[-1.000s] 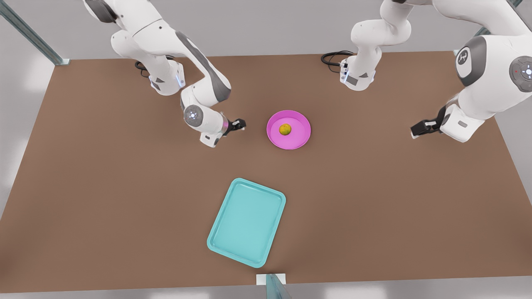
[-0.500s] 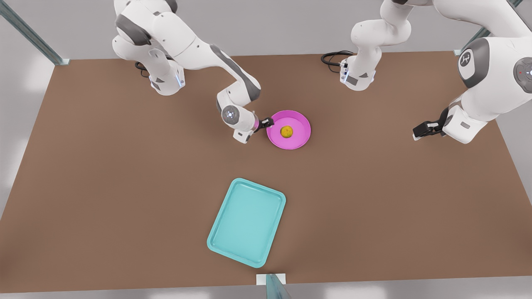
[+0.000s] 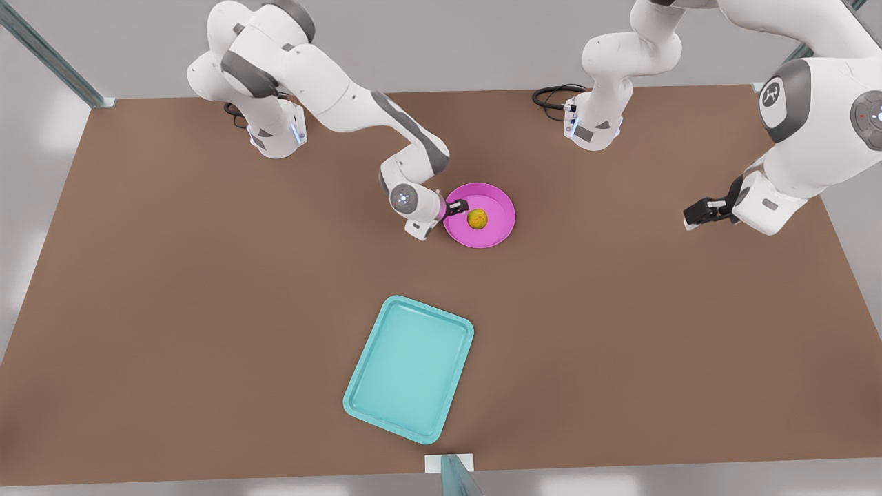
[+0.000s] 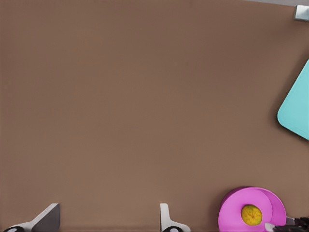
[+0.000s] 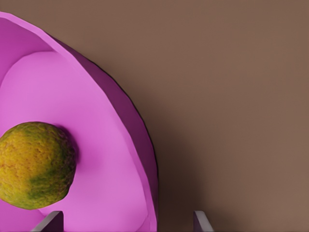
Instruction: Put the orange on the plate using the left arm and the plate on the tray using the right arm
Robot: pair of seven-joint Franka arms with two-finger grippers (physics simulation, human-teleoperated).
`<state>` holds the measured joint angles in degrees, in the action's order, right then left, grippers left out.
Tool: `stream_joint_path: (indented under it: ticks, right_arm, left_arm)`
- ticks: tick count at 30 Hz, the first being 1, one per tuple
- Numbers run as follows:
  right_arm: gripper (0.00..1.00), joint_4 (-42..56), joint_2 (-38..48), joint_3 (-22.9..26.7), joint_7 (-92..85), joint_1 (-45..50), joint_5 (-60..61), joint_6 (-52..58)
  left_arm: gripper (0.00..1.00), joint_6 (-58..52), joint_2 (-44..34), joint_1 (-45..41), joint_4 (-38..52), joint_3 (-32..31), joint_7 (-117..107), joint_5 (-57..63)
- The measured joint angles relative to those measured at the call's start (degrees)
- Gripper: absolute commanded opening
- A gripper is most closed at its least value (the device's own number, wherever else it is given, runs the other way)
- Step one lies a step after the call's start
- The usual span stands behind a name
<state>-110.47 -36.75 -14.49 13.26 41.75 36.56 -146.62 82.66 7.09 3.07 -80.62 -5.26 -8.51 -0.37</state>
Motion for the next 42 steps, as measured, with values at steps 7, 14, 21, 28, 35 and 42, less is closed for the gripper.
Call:
stream_joint_path:
  ticks: [7, 14, 21, 28, 35, 42]
  right_arm:
    - [0.41, 0.1, -0.1, 0.0, -0.1, 0.0, 0.3, -0.4]
    - [0.21, 0.1, 0.2, -0.2, 0.0, -0.4, 0.3, -0.5]
    - [0.21, 1.0, 1.4, -0.2, -0.3, -1.8, 0.4, -0.2]
    - [0.21, 1.1, 6.6, -0.2, -0.6, -9.1, 0.3, 0.8]
    - [0.21, 12.6, 3.6, -0.1, -1.1, -21.5, 0.2, 4.0]
    - [0.21, 18.2, -2.0, 0.0, -1.7, -28.6, -0.1, 5.4]
  left_arm:
    - [1.0, -0.8, 0.0, 0.0, 0.0, -0.1, 0.2, -0.1]
    - [1.0, -1.2, -0.2, -0.1, 0.0, -0.1, 0.4, -0.1]
    - [1.0, -1.6, -0.2, 0.0, 0.0, -0.1, 0.5, -0.1]
    - [1.0, -1.6, 0.0, 0.1, 0.0, -0.1, 0.6, -0.1]
    - [1.0, -1.7, 0.0, 0.1, 0.0, -0.1, 0.7, -0.1]
    - [1.0, -1.7, 0.1, 0.1, 0.0, -0.1, 0.8, -0.1]
